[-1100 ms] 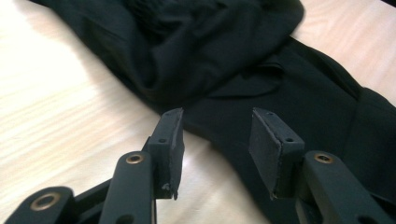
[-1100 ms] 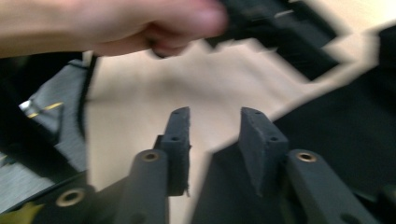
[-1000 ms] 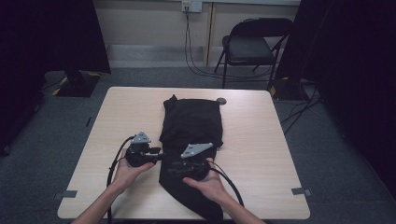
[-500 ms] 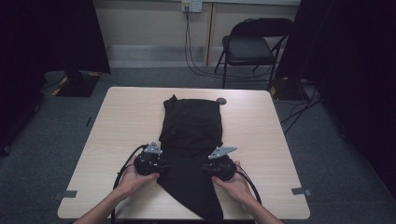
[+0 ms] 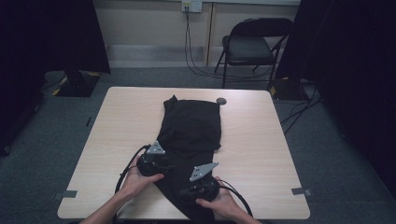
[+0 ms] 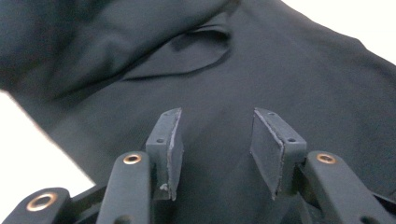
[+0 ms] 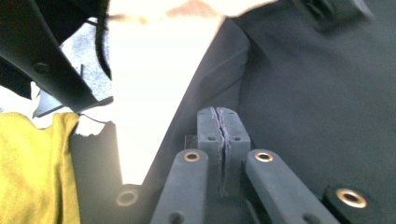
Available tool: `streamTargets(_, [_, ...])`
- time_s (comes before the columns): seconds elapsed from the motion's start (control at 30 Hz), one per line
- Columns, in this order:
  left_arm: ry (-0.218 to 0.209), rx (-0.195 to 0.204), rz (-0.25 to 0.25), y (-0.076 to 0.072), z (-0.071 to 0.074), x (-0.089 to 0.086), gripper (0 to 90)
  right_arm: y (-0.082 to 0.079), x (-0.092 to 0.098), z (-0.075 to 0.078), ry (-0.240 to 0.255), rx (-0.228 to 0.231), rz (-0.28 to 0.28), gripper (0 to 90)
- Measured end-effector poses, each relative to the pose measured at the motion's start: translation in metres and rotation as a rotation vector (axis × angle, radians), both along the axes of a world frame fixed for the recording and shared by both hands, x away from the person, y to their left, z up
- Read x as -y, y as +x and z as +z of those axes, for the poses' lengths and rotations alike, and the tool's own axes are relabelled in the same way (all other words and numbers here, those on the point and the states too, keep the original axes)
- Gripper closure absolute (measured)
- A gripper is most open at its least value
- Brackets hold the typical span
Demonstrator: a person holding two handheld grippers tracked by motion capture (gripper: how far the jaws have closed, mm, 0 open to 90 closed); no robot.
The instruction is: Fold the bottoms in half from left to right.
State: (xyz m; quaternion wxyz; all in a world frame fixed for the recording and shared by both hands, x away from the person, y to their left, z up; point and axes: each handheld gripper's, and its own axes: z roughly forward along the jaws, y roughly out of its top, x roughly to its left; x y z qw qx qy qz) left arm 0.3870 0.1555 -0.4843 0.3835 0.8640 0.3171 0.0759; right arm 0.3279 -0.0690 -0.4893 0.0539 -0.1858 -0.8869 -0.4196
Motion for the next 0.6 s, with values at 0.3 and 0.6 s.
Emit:
streamTargets(0.3, [0.053,-0.038,-0.167,-0.024,-0.002,0.014,53.6,0.026,0.026,0.004,-0.004,0.056,-0.181,78.4])
streamTargets(0.6, [0.038,-0.108,-0.228,-0.043,0.0,-0.001,52.9,0.044,0.049,-0.005,-0.118,0.15,-0.321,73.4])
